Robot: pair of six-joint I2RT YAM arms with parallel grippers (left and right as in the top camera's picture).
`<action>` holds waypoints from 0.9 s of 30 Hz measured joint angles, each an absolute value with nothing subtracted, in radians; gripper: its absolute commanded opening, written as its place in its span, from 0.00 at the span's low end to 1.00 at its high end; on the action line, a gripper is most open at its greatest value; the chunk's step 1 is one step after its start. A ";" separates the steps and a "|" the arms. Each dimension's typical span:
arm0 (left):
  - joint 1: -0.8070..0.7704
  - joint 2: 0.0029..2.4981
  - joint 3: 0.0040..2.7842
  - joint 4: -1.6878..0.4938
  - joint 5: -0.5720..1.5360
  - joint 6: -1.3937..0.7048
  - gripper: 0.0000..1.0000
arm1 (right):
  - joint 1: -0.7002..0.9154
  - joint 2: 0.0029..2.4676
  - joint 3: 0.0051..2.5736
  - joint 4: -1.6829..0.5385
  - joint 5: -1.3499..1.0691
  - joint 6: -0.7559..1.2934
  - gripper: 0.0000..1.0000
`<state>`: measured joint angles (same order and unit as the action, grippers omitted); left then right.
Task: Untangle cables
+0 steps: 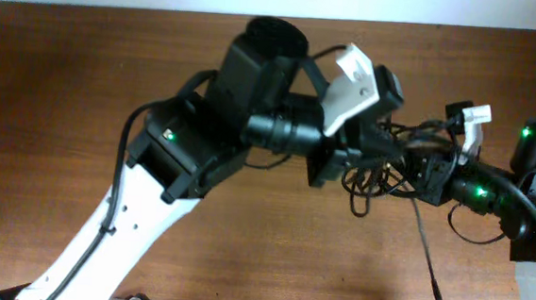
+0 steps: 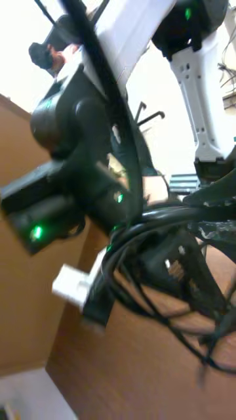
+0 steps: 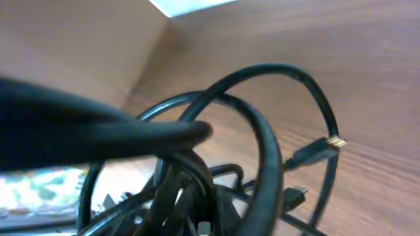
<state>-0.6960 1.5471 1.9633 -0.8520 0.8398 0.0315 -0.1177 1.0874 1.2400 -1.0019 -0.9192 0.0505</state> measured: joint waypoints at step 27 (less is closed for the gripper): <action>-0.291 1.441 1.961 -1.000 0.504 -0.069 0.00 | -0.114 1.087 1.240 -0.950 -0.890 0.013 0.73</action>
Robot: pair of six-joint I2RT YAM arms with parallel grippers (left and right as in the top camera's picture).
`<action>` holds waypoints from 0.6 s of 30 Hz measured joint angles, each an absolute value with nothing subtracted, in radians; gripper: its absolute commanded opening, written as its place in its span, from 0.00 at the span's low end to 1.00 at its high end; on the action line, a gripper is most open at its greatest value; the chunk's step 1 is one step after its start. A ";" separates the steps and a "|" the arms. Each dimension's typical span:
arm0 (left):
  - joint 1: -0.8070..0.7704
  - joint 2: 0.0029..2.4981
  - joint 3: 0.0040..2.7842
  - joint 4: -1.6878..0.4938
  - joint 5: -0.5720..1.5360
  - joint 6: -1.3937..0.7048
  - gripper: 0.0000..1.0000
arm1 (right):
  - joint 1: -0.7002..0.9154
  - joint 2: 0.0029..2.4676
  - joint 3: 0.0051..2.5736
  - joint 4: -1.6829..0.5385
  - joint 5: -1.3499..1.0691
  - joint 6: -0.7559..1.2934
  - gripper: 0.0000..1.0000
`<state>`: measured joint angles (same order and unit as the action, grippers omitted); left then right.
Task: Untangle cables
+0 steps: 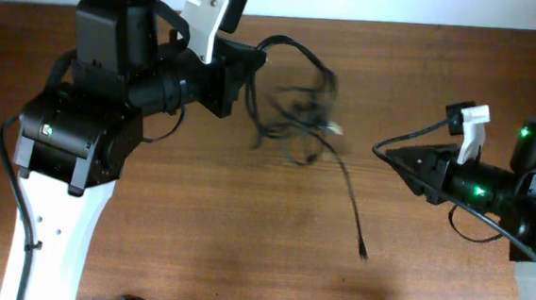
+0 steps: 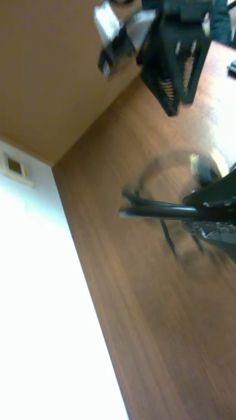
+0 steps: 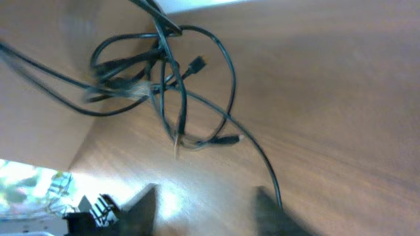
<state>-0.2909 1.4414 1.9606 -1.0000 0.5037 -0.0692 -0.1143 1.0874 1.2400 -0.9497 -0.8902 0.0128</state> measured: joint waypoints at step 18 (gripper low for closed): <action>-0.462 1.441 1.961 -1.209 0.828 0.190 0.00 | -0.114 1.084 1.240 -0.904 -1.129 0.155 0.68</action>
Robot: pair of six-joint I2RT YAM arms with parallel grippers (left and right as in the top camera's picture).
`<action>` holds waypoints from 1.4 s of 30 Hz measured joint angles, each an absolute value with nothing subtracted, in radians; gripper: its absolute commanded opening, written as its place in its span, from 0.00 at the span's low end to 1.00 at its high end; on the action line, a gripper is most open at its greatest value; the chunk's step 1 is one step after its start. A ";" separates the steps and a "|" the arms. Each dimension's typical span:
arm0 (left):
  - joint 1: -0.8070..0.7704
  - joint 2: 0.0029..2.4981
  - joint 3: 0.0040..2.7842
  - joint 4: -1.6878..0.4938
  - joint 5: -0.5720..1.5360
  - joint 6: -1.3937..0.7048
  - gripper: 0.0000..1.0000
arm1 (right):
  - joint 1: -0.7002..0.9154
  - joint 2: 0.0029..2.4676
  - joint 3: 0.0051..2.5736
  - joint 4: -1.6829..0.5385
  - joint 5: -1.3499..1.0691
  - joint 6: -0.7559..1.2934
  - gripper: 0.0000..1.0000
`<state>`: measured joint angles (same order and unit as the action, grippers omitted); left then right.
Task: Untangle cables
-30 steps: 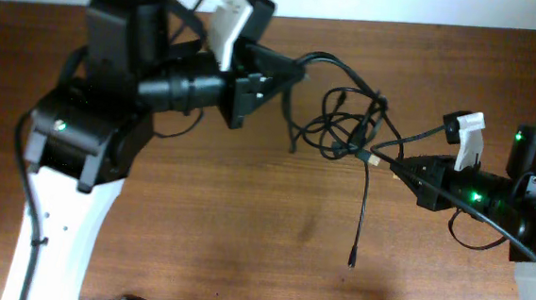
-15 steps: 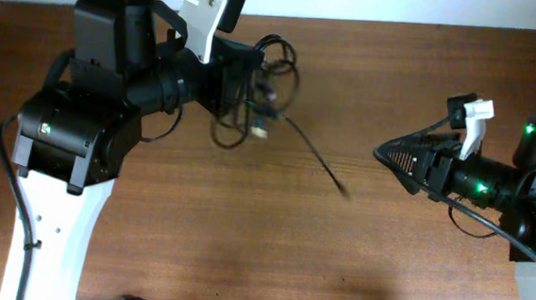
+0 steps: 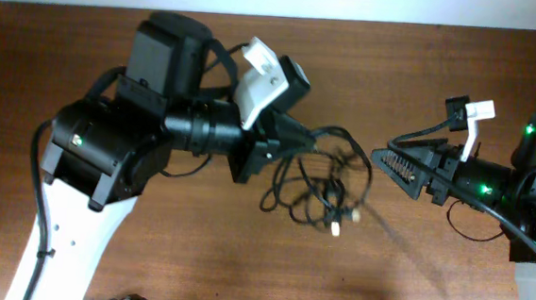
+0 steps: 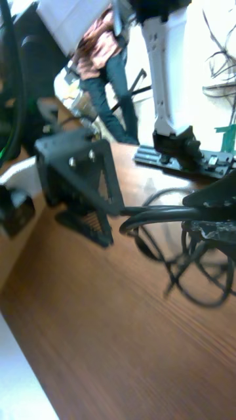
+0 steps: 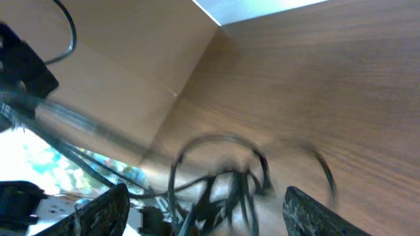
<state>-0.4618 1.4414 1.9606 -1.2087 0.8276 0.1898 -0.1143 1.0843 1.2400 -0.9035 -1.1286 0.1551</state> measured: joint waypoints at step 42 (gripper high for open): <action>-0.549 1.442 1.961 -0.696 0.637 0.070 0.00 | -0.083 1.081 1.240 -0.996 -1.156 0.138 0.50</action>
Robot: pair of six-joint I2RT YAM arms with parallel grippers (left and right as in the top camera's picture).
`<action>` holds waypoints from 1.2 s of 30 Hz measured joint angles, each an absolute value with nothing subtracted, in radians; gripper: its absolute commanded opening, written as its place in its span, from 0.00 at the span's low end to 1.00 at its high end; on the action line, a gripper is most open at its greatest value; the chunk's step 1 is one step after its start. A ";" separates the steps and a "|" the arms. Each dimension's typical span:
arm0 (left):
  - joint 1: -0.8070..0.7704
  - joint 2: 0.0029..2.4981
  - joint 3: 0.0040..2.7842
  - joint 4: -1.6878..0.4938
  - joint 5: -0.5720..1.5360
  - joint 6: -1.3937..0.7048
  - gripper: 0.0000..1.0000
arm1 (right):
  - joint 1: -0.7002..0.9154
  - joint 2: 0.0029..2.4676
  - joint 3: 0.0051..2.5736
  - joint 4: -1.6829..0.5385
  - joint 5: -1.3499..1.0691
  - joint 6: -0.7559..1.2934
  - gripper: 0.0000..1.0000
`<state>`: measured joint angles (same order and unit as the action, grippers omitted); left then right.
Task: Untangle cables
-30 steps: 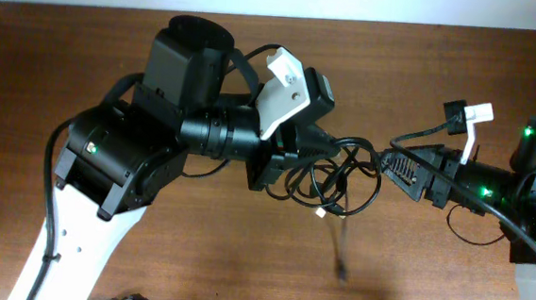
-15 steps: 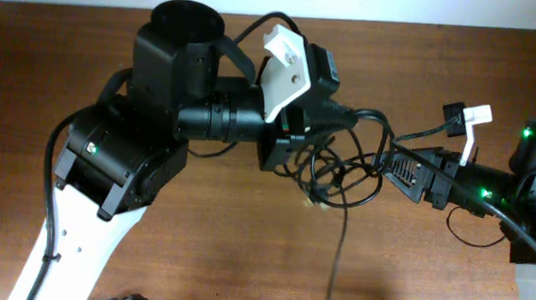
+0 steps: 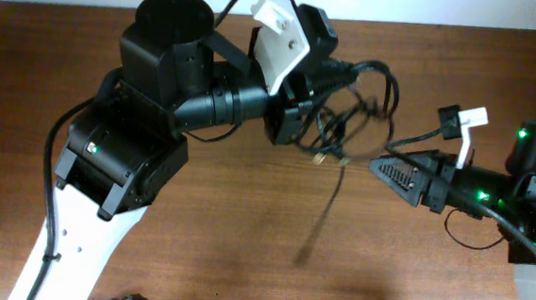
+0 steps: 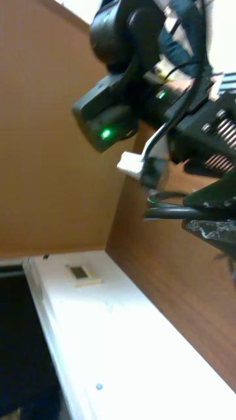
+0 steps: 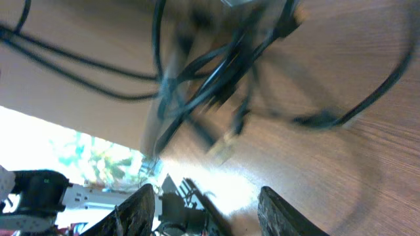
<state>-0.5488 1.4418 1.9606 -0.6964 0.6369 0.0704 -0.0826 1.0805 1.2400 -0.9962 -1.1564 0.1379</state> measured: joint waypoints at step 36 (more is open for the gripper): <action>-0.549 1.452 1.961 -0.931 0.668 0.041 0.00 | 0.000 1.141 1.232 -0.532 -1.062 0.226 0.04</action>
